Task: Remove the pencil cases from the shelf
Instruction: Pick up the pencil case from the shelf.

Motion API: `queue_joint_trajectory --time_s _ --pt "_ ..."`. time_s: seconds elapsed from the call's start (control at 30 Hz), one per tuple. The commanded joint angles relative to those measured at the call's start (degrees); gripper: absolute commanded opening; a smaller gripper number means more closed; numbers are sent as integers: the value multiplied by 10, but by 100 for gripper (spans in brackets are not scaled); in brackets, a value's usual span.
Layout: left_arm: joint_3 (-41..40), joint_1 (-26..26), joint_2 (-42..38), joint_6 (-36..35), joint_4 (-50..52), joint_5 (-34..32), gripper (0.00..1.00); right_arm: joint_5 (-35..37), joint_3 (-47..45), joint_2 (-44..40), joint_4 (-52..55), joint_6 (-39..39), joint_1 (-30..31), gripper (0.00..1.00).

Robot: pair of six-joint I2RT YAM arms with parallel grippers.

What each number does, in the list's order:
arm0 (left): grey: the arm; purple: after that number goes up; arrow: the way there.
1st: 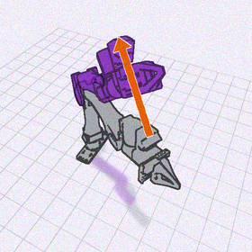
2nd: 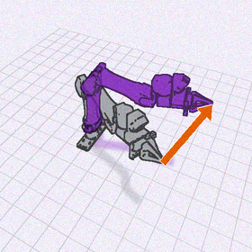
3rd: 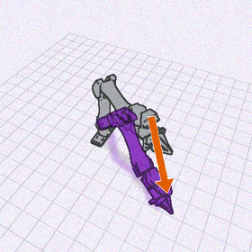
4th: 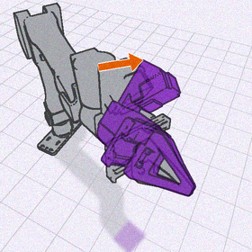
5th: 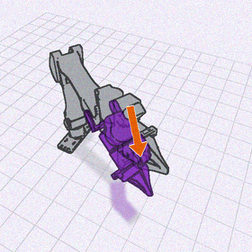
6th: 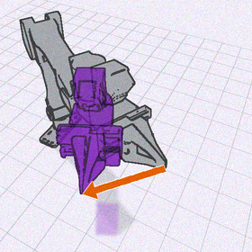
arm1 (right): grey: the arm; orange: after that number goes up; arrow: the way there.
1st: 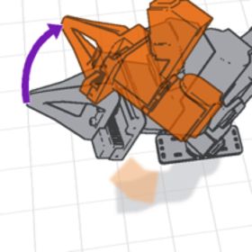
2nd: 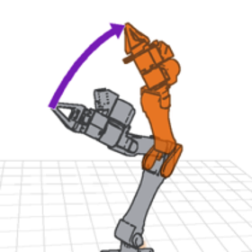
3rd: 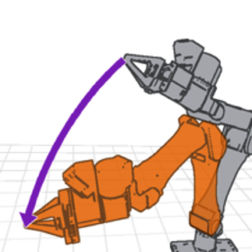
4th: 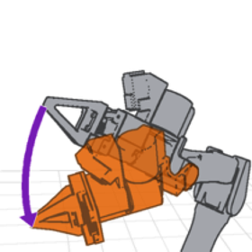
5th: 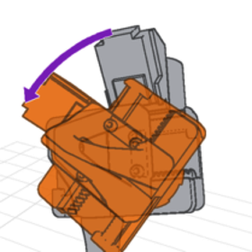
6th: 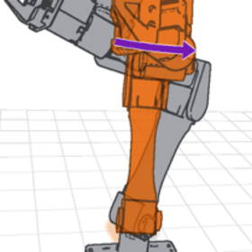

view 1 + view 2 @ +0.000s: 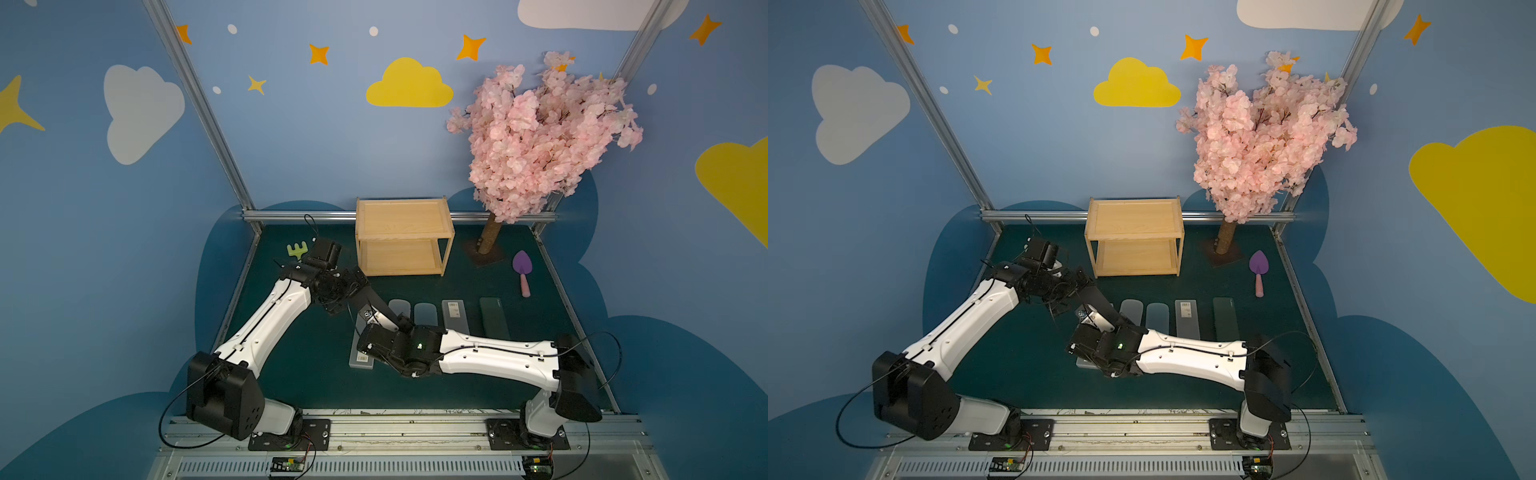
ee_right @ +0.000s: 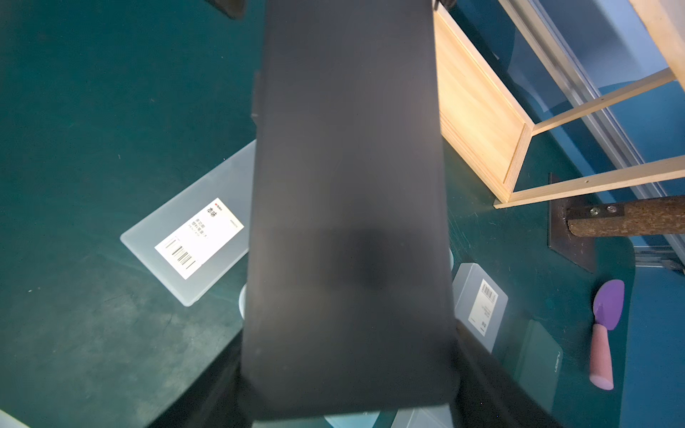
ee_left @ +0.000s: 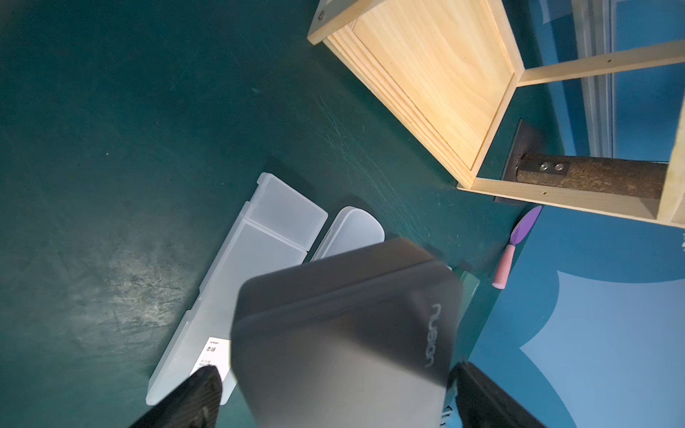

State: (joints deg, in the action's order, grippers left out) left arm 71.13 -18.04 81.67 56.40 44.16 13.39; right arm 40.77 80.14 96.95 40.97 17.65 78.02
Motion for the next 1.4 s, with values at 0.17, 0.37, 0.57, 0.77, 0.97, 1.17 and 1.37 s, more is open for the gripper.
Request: queue_joint_trajectory --time_s 0.17,0.37,0.57,0.77,0.97,1.17,1.37 --pt "4 -7 7 17 -11 -26 99 12 -1 2 -27 -7 4 45" --pt "2 -8 5 10 -6 -29 90 6 -1 4 -31 -2 4 45" --pt "-2 -9 -1 5 -4 -32 76 5 -1 8 -30 -2 4 45" --pt "-2 -10 0 3 -4 -30 76 4 -1 11 -32 4 3 46" --pt "-6 -10 -2 1 -7 -28 58 2 -3 11 -37 8 3 55" --pt "-8 -9 -5 -5 -5 -28 49 -1 -17 -2 -47 20 -3 97" --pt "-16 -2 -14 -27 13 -29 48 -15 -66 -64 -74 44 -30 98"
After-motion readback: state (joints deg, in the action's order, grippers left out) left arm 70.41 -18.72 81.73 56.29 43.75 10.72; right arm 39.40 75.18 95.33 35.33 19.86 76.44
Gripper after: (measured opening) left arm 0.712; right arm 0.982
